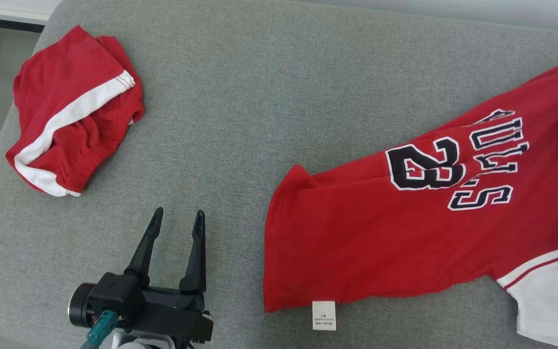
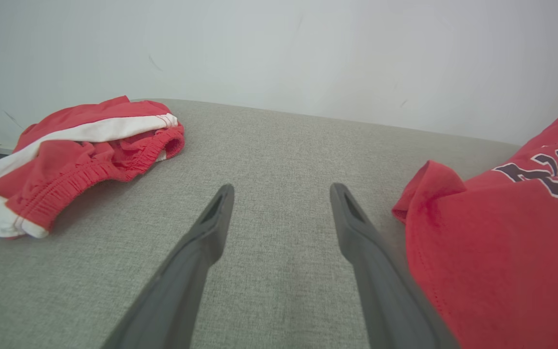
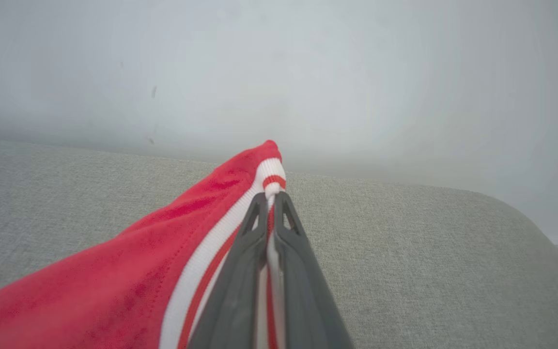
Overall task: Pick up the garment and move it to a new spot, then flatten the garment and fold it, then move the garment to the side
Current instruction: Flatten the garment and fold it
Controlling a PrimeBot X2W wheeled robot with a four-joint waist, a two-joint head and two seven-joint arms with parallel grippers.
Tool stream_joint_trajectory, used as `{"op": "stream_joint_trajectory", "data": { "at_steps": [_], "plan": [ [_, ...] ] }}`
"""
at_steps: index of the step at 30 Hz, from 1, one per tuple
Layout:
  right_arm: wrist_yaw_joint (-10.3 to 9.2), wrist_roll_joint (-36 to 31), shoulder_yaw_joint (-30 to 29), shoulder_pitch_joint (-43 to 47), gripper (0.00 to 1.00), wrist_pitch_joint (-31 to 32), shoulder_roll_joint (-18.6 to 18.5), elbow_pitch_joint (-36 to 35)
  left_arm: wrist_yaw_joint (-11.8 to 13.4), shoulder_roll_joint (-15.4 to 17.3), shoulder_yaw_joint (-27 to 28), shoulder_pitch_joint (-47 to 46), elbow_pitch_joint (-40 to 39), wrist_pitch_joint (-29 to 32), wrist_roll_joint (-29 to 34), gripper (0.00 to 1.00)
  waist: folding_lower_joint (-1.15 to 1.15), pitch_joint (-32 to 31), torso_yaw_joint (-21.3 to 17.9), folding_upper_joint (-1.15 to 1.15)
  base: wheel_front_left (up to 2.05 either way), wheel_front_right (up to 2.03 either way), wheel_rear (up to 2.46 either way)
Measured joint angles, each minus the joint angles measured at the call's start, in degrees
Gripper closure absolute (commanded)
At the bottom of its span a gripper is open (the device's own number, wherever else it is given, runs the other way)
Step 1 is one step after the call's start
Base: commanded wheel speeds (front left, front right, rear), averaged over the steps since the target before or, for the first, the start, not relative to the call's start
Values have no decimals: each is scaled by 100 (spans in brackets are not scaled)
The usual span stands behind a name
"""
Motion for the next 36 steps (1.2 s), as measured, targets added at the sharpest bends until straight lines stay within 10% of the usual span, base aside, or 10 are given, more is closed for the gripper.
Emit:
{"op": "stream_joint_trajectory", "data": {
  "at_steps": [2, 15, 36],
  "plan": [
    [0, -38, 22, 9, 0, -25, 16, 107, 5, 0, -13, 1, 13, 0, -20, 0, 0, -34, 7, 0, 0, 0, 0],
    [0, -11, -38, 477, 0, -726, 82, -153, 42, -3, 177, 281, 62, 0, 37, 0, 0, -553, -157, -1, 0, 0, 0],
    [0, -252, -1289, 4707, 0, -761, 1302, -4498, -102, -1, 780, 1100, 30, 0, 330, 0, -1, -1700, -1070, -2, 0, 0, 0]
  ]
}}
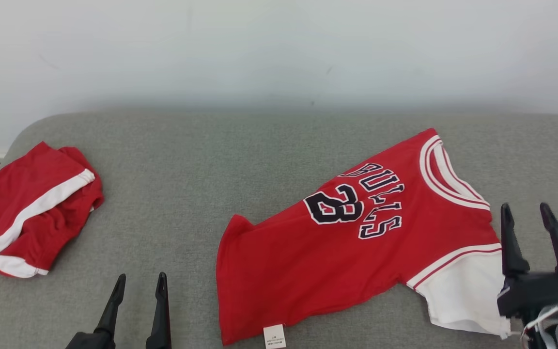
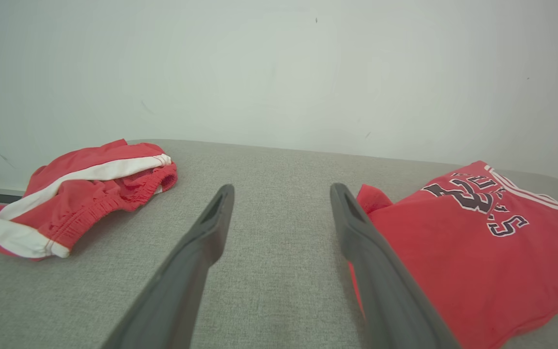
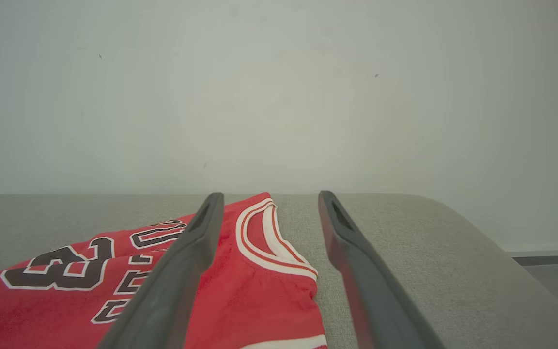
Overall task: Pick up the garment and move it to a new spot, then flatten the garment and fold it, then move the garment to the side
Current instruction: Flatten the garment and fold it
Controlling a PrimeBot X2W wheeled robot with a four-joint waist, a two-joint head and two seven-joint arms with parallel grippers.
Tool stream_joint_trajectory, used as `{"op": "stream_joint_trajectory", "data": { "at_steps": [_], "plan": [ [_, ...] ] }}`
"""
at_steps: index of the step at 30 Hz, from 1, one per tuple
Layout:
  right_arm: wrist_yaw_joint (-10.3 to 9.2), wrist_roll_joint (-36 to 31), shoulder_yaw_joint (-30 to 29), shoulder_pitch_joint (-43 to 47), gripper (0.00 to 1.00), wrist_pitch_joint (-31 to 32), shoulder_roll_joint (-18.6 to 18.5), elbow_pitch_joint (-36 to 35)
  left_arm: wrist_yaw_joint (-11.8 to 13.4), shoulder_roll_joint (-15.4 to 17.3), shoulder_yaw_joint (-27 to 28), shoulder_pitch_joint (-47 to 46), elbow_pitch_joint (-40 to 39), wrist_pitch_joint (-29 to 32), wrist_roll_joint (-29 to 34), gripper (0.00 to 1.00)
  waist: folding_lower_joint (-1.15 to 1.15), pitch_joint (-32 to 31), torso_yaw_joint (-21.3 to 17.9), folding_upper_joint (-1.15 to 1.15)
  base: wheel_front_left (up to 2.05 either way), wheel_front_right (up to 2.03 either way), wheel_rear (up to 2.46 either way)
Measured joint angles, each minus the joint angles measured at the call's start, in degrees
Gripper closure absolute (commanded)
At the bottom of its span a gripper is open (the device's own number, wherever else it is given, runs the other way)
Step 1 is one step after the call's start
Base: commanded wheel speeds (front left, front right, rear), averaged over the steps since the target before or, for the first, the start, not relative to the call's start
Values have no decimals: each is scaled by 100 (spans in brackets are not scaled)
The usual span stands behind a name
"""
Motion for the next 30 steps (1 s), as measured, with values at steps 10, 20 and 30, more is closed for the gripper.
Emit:
{"op": "stream_joint_trajectory", "data": {
  "at_steps": [10, 20, 30],
  "plan": [
    [0, -331, -353, 1446, 0, 268, 719, -1386, -51, -1, 94, 55, 25, 0, 65, 0, 0, -233, -207, 0, 0, 0, 0],
    [0, -517, -209, 2189, 0, 405, 1107, -2308, -59, 0, 270, 182, 38, 0, 85, 0, 1, -317, -305, 1, 0, 0, 0],
    [0, -526, -112, 2469, 0, 294, 1296, -2269, -100, 0, 301, 227, 59, 0, 205, 0, 1, -381, -243, 1, 0, 0, 0]
  ]
}}
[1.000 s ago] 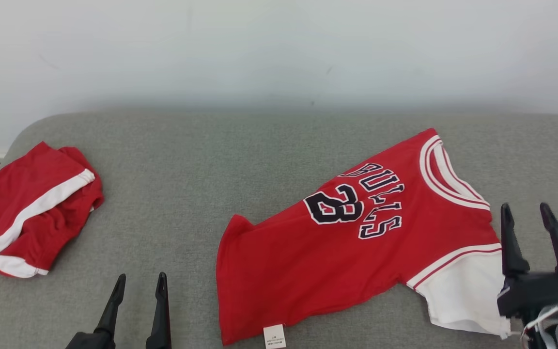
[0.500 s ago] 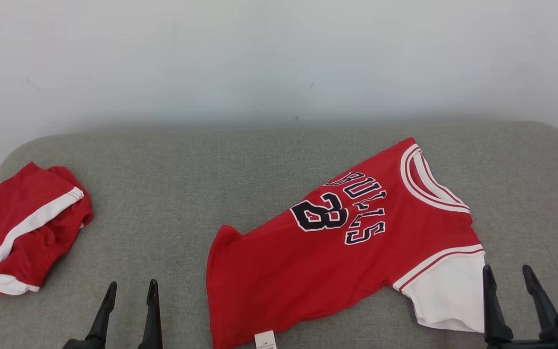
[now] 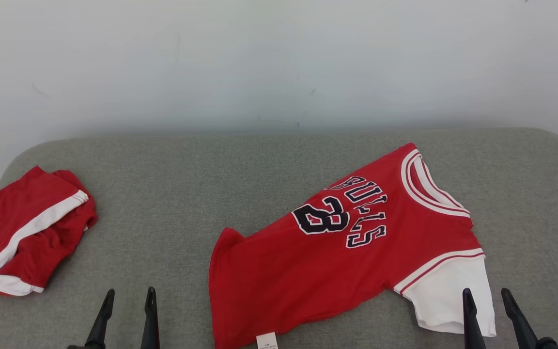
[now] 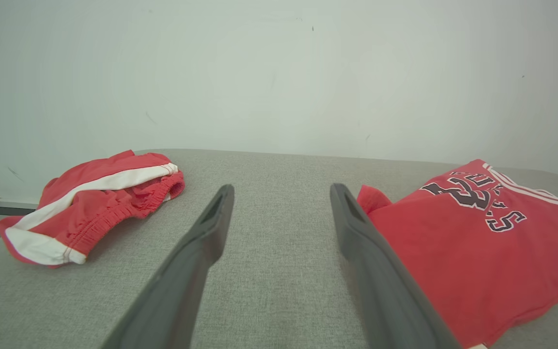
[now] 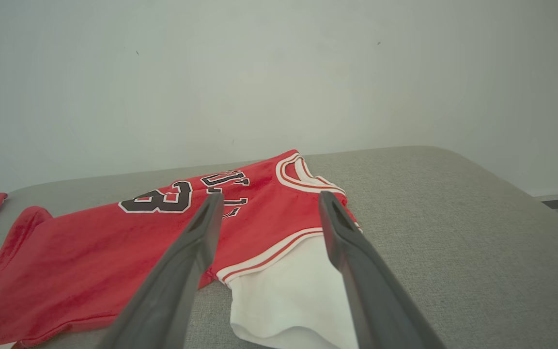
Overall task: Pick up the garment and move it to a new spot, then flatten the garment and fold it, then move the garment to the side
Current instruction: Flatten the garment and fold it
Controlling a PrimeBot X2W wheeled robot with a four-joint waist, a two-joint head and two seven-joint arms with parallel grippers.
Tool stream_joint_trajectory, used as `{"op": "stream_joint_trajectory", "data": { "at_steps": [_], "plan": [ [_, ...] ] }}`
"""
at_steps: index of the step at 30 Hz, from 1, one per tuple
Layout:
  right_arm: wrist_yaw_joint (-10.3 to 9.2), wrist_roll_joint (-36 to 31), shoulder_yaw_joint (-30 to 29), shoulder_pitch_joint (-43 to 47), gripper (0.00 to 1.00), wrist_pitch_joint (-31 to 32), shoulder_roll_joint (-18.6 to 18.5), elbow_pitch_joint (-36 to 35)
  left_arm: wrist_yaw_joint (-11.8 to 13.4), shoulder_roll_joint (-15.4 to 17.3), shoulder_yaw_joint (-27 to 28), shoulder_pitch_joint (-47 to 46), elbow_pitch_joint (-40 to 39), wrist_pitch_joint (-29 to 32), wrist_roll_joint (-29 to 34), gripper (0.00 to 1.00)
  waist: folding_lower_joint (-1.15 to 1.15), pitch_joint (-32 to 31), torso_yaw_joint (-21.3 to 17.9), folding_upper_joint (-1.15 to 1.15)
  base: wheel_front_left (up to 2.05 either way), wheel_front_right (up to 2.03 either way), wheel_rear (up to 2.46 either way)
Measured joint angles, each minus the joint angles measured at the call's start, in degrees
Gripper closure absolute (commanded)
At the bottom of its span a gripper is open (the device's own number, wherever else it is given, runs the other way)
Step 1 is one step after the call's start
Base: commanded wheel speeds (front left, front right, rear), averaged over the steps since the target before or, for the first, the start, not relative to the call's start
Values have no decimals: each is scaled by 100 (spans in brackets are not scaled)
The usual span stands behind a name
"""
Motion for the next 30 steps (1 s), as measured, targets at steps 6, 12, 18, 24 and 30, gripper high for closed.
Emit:
{"op": "stream_joint_trajectory", "data": {
  "at_steps": [6, 12, 18, 24, 30],
  "plan": [
    [0, -42, 73, 12, 0, -46, 48, 70, 2, 0, -10, 67, -5, 0, 34, 0, 1, 0, 31, 0, 0, 0, 0],
    [0, -53, 79, 10, 0, -56, 57, 108, 0, 0, 10, 62, 34, 0, 67, 0, 1, 5, 62, 0, 0, 0, 0],
    [0, -70, 96, -9, 0, -70, 62, 174, 0, 0, -15, 62, 31, 0, 82, 0, 1, 17, 59, 0, 0, 0, 0],
    [0, -81, 54, -215, 0, -73, -205, 517, -8, -2, -603, 30, 292, 0, 67, 0, 1, 69, 69, 0, 0, 0, 0],
    [0, -81, -83, -549, 0, -37, -402, 1180, -11, -4, -1250, -49, 904, 0, -171, 0, 1, 143, 70, 0, 0, 0, 0]
  ]
}}
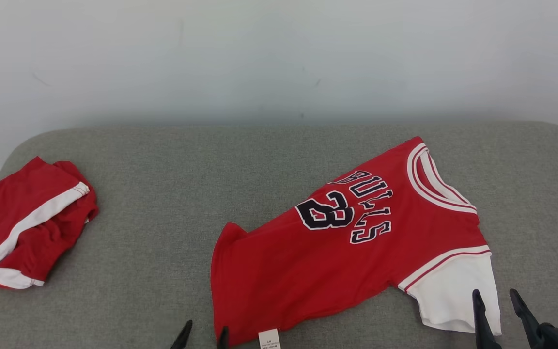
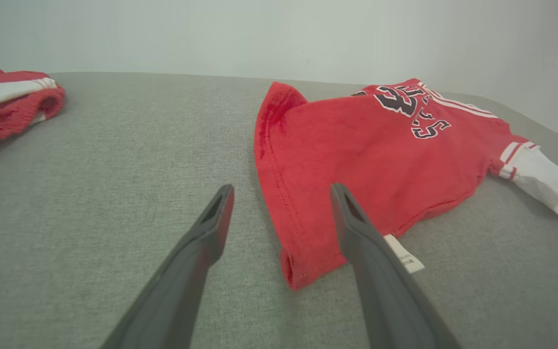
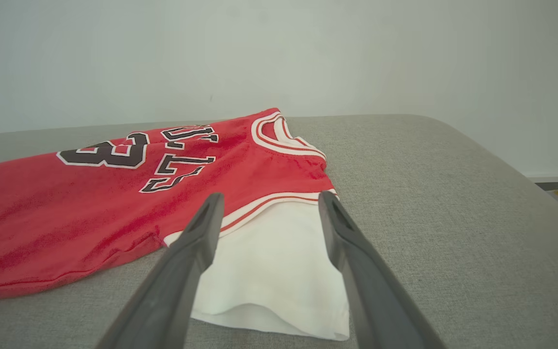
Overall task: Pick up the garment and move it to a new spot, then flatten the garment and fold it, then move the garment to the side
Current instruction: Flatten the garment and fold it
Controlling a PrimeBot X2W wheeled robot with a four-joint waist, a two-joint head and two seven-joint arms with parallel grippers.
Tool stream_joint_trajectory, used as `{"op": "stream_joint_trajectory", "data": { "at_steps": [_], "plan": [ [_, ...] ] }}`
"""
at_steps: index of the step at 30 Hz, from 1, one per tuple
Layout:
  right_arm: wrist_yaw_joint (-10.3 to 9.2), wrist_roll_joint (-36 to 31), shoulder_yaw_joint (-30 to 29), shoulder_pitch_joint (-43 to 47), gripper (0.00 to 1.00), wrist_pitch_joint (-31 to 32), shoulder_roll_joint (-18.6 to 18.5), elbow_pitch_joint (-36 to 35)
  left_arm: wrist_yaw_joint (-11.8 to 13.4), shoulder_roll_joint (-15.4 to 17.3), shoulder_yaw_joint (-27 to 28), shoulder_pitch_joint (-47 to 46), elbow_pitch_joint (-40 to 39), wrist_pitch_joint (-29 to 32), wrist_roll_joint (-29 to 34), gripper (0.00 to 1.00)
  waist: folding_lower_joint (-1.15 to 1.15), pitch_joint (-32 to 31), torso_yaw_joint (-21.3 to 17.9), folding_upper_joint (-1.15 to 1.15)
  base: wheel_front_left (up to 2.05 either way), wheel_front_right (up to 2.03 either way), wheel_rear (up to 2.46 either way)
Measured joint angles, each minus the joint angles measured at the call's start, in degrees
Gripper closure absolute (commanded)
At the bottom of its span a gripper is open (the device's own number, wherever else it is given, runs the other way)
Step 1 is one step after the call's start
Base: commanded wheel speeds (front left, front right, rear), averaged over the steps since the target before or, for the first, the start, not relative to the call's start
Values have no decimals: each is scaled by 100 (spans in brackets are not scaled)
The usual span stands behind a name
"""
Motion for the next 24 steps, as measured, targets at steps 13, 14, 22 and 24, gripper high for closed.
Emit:
{"op": "stream_joint_trajectory", "data": {
  "at_steps": [13, 14, 22, 24],
  "plan": [
    [0, -19, -211, -972, 0, -74, -253, 2004, -35, -2, -643, -627, 1358, 0, -422, 0, 0, 320, -49, 0, 0, 0, 0],
    [0, -19, -207, -1029, 0, -93, -254, 2158, -35, -2, -644, -681, 1434, 0, -471, 0, 0, 338, -51, 0, 0, 0, 0],
    [0, 19, -109, -1439, 0, -164, -129, 3279, -35, -1, -833, -872, 1826, 0, -751, 48, 0, 376, -86, 0, 0, 0, 0],
    [0, 92, -63, -1550, 100, -197, -94, 3509, -35, -3, -847, -886, 1849, 0, -798, 99, 0, 356, -95, 0, 0, 0, 0]
  ]
}}
